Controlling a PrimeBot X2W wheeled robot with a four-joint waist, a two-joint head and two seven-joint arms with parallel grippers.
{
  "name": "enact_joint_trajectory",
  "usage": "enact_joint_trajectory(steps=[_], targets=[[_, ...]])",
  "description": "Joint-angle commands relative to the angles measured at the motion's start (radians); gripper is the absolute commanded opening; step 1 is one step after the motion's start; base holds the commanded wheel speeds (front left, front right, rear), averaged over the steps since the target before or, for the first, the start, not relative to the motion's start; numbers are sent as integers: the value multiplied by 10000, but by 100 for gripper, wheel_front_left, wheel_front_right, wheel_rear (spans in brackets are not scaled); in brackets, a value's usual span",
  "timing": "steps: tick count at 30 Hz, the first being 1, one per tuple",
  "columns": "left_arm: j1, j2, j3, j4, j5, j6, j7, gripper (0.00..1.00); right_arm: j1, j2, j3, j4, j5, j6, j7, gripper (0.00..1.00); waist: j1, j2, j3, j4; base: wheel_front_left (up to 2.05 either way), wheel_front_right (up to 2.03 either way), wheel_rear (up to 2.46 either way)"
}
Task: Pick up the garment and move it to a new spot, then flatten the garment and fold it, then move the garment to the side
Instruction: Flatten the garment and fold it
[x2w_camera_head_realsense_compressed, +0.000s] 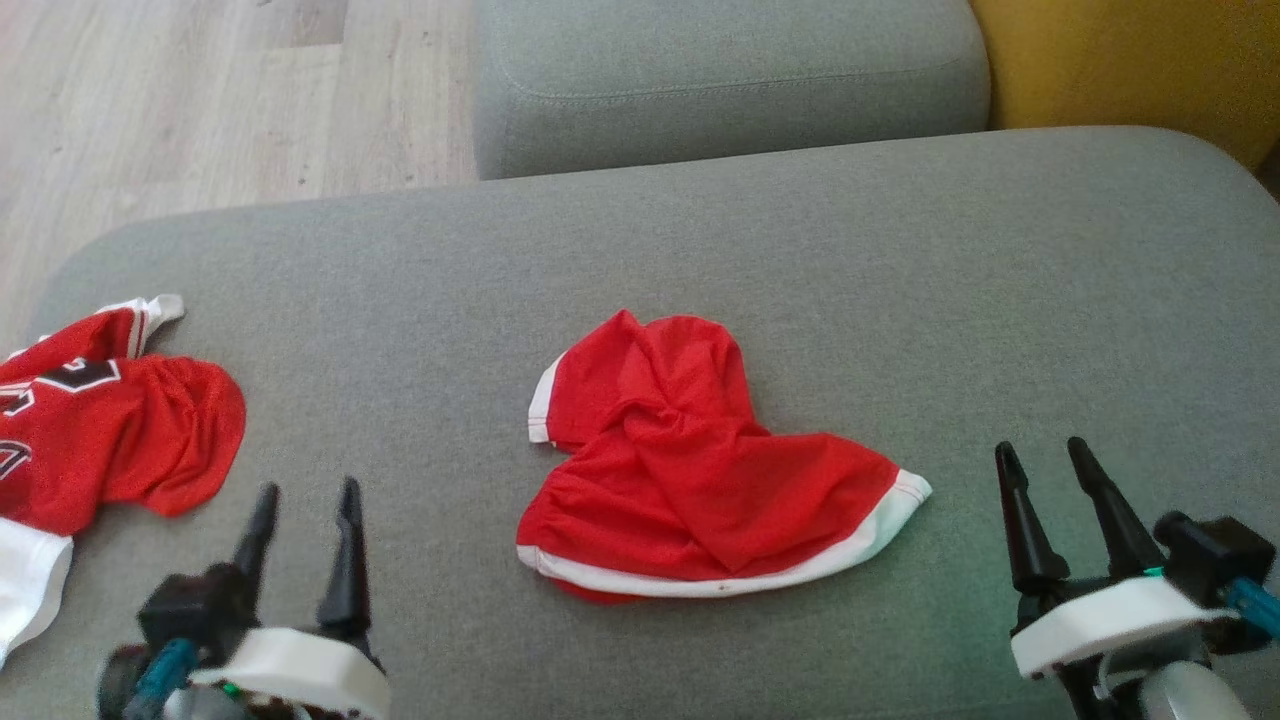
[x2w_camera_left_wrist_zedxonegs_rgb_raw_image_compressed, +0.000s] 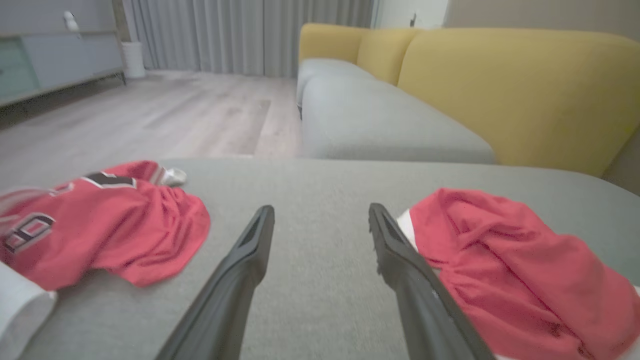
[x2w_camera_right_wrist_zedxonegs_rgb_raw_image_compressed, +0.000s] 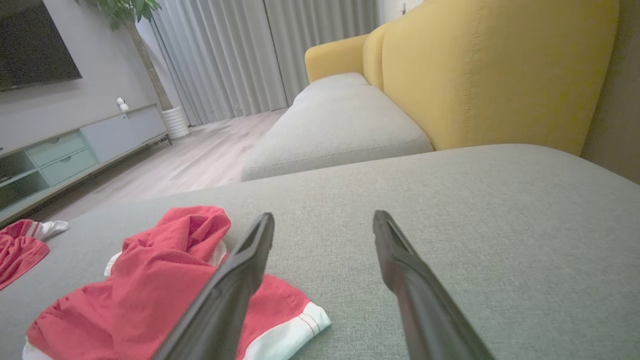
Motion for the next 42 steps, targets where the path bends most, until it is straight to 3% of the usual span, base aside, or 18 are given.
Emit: enact_joint_trajectory(steps=[1, 4, 5, 8, 13, 18, 34, 35, 36, 37, 38, 40, 42], targets=[[-332, 46, 196, 36, -314, -407, 306, 100, -671, -288, 236, -164, 116, -7, 326, 100, 0, -1, 76, -29, 0, 0, 0], [-458, 288, -537, 476, -795, -1340, 1873, 100, -1168, -388, 551, 453, 325, -7, 1765, 100, 0, -1, 228, -35, 0, 0, 0], [-458, 288, -537, 476, -795, -1340, 1873, 100, -1168, -388, 551, 453, 325, -7, 1765, 100, 0, -1, 228, -35, 0, 0, 0], [-778, 417, -1087, 628, -1126, -2003, 3130, 100, -1859, -503, 943, 1037, 651, -7, 3161, 100, 0, -1, 504, 38, 0, 0, 0], [-1587, 297, -1614, 984, -1345, -2624, 4080, 100, -2855, -638, 1193, 2051, 1308, -7, 4874, 100, 0, -1, 953, 245, 0, 0, 0], [-2437, 14, -2000, 1744, -1424, -3037, 4305, 100, -3321, -549, 1282, 2857, 1533, -7, 6035, 100, 0, -1, 1203, 408, 0, 0, 0], [-4010, -509, -3171, 3477, -1920, -3507, 3661, 100, -3458, -480, 2045, 3040, 2043, -7, 6266, 100, 0, -1, 1665, 279, 0, 0, 0], [-4067, -522, -3243, 3569, -1964, -3512, 3619, 100, -3466, -487, 2128, 3006, 2069, -7, 6224, 95, 0, -1, 1671, 269, 0, 0, 0], [-4118, -527, -3312, 3652, -2008, -3515, 3583, 100, -3472, -495, 2223, 2960, 2110, -7, 6158, 79, 0, -1, 1677, 264, 0, 0, 0], [-4163, -527, -3377, 3728, -2056, -3517, 3547, 81, -3475, -507, 2304, 2929, 2164, -7, 6088, 33, 0, -1, 1672, 260, 0, 0, 0], [-4198, -523, -3439, 3789, -2102, -3519, 3510, 44, -3472, -520, 2384, 2909, 2228, -7, 6032, 0, 0, -1, 1657, 258, 0, 0, 0], [-4253, -474, -3506, 3867, -2158, -3521, 3385, 0, -3467, -547, 2537, 2841, 2383, -7, 5897, 0, 0, -1, 1627, 250, 0, 0, 0], [-4261, -415, -3569, 3893, -2250, -3523, 3296, 0, -3472, -591, 2611, 2802, 2507, -7, 5673, 0, 0, -1, 1588, 247, 0, 0, 0]])
